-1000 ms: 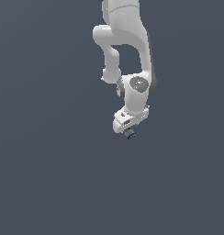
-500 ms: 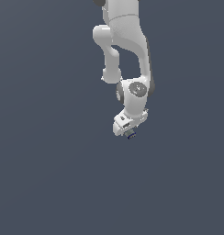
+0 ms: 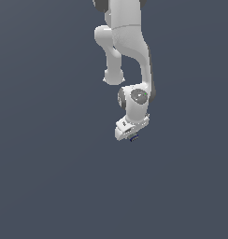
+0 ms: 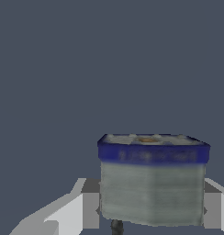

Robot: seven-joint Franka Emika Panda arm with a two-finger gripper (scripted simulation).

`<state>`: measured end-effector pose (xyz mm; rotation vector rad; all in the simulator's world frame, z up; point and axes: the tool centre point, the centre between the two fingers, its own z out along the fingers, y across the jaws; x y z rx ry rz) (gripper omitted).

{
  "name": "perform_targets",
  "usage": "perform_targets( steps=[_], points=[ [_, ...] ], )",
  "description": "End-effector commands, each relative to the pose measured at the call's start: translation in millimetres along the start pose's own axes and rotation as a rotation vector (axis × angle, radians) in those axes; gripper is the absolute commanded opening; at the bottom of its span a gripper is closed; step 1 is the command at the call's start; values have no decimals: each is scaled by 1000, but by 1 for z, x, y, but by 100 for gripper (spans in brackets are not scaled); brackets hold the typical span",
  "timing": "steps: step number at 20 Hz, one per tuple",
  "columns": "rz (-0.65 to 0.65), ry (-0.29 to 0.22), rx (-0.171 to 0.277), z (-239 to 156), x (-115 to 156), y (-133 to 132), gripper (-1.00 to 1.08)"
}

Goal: Pick up the object and move it to a goal position.

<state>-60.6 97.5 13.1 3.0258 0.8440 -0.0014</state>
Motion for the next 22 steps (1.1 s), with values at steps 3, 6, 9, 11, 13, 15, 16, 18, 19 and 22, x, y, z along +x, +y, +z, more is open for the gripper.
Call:
perform_targets(
  steps=[3,6,9,11,13,15,16,18,19,22],
  points=[
    [0,1,0,1,1,0,-100],
    [0,1,0,1,1,0,-100],
    [0,1,-1,0,0,0,-100],
    [0,1,-1,-1,0,1,-100],
    [0,1,-1,-4,0,1,-100],
    [0,1,-1,-10,0,3,-100],
    [0,1,-1,-13,0,4,-100],
    [0,1,-1,-22,0,6,-100],
    [0,1,-1,-28,0,7,-100],
    [0,0,-1,-48,-1,11,-100]
  ],
)
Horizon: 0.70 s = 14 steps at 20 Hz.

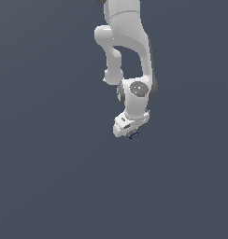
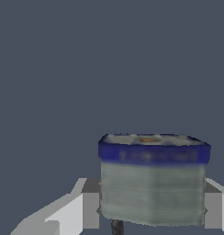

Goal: Pick up the object and move it to a goal position.

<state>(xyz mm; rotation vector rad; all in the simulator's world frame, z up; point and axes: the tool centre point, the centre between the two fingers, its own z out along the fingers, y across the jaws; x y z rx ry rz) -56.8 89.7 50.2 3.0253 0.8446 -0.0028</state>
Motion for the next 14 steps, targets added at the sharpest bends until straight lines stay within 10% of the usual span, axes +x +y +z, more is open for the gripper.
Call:
perform_targets(
  steps=[1,14],
  points=[
    [0,1,-1,-18,0,4,-100],
    [-2,2,2,-153,0,34,-100]
  ],
)
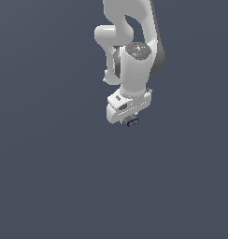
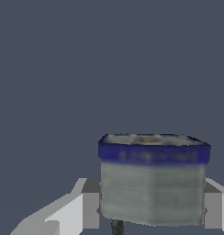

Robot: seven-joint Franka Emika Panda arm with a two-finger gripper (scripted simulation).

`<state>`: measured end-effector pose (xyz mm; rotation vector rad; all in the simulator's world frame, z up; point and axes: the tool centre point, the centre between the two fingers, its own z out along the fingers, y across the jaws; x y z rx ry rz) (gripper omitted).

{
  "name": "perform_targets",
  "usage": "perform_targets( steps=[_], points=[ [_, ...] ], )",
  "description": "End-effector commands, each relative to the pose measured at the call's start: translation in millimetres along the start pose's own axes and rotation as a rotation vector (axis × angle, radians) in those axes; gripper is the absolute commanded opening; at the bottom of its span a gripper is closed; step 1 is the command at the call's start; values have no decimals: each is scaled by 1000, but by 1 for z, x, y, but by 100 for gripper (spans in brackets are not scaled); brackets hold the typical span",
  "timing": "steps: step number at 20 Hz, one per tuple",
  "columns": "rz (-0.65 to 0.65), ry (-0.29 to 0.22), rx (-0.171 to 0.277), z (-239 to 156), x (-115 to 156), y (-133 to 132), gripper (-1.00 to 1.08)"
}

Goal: Pick up the object and move it to a goal position.

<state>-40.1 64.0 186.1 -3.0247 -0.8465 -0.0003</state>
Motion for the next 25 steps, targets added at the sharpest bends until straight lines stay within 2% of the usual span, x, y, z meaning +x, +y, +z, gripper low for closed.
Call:
perform_targets(
  steps=[1,8,13,19,25],
  points=[
    [0,0,1,-28,0,6,-100],
    [-1,0,1,-99,2,23,-100],
    [0,0,1,-136,3,32,-100],
    [1,0,0,-163,5,40,-100],
    [1,0,0,-171,5,42,-100]
  ],
)
